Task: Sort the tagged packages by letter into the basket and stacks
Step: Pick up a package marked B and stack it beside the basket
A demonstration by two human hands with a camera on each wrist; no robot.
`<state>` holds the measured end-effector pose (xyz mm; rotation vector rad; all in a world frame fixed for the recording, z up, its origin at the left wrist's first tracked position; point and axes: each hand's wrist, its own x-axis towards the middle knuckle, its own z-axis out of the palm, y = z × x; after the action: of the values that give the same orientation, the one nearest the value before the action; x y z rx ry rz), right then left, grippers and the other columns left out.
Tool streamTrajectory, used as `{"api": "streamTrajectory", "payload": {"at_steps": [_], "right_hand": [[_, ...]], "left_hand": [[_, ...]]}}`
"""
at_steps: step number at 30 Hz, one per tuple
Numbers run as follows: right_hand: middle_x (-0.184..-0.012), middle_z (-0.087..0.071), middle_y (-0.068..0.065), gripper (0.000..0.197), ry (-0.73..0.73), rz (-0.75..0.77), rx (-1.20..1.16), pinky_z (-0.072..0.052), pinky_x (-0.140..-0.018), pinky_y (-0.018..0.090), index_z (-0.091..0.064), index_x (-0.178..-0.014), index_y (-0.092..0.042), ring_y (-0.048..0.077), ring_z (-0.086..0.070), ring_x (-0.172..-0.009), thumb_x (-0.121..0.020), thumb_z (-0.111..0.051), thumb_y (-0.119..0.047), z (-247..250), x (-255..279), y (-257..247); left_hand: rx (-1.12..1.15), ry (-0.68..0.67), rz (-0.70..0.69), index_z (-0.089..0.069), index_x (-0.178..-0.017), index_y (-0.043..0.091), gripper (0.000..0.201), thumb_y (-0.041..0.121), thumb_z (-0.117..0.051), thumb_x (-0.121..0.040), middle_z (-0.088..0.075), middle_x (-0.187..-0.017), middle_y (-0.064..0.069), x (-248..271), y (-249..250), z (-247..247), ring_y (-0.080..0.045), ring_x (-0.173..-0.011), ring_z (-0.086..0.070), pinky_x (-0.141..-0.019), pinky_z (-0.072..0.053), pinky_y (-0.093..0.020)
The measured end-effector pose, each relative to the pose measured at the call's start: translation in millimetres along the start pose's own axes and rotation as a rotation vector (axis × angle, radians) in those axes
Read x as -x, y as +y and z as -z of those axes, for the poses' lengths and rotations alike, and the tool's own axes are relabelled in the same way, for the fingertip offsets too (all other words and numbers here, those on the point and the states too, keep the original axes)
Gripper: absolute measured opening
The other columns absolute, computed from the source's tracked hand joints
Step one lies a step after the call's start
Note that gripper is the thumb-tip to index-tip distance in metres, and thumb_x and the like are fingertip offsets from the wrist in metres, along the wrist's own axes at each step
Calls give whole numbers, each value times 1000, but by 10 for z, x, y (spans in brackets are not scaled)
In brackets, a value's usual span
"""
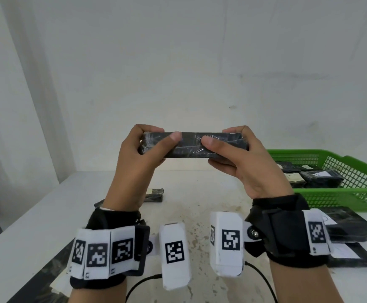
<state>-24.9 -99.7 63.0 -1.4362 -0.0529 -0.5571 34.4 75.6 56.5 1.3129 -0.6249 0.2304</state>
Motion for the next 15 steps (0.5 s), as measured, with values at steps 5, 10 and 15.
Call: {"api": "streamTrajectory", "payload": {"at_steps": [5, 10, 15], "right_hand": [[-97, -72, 6, 67, -121, -78, -30, -61, -72, 32, -53, -105, -16, 20, -73, -85, -54, -68, -57, 59, -2, -94], [-72, -68, -5, 15, -60, -115, -64, -55, -65, 27, -59, -92, -19, 15, -63, -73, -89, -61, -34, 175, -90, -39], [-80, -75, 6, 52, -43, -62, -147, -56, -68, 29, -43, -130, -29, 15, -71, -73, -89, -63, -4, 169, -101, -14]], "left_hand": [[2, 32, -52, -64, -87, 29, 33, 41, -79, -61, -63, -105, 3, -21, -40, 78, -23, -98, -65, -90, -54, -37], [82, 54, -4, -55, -116, 34, 50, 55, -69, -72, -41, -143, -14, -45, -29, 98, -20, -117, -60, -80, -55, -25], [120, 7, 237, -46, -139, 14, 69, 56, -60, -86, -70, -117, -5, -76, -38, 113, -15, -99, -72, -83, -59, -35]]}}
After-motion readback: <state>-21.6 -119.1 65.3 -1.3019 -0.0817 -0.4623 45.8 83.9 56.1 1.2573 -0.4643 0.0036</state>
